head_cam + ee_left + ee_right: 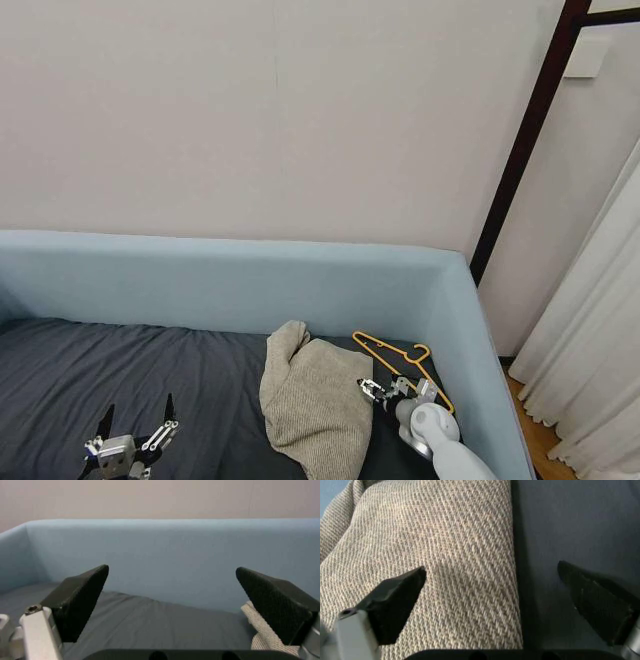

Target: Pick up the clothes from the sofa and hang them on the clothes hanger.

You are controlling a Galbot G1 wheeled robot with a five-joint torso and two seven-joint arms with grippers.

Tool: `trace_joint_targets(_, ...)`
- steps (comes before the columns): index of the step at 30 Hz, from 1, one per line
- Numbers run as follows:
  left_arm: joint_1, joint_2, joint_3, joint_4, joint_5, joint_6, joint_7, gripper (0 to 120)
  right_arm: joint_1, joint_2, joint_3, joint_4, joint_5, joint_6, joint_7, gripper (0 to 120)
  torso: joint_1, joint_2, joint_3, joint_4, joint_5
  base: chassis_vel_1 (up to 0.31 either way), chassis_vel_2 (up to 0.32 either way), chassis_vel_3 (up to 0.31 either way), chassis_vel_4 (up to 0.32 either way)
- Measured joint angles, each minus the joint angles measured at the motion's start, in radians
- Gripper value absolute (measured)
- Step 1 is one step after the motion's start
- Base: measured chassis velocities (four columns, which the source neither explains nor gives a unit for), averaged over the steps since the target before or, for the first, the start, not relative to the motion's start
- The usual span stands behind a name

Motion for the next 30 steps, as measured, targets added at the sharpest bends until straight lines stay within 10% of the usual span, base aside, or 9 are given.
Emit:
trace_joint_targets(21, -0.008, 0.036, 0.022, 0.028, 0.004, -0.008, -0.065, 100, -0.061, 0.023, 0.012, 0.057, -0.104, 0.038, -0.082, 24, 0.000, 0.000, 0.000, 0.0003, 0.0004, 0.000, 0.000, 0.000, 0.000)
trace_joint_targets(30, -0.020, 0.034, 0.038, 0.039, 0.008, -0.020, -0.075, 100, -0.109, -0.015, -0.005, 0.098, -0.124, 0.250, -0.180, 0, 0.000, 0.000, 0.000, 0.0004, 0.0006, 0.000, 0.000, 0.000, 0.000)
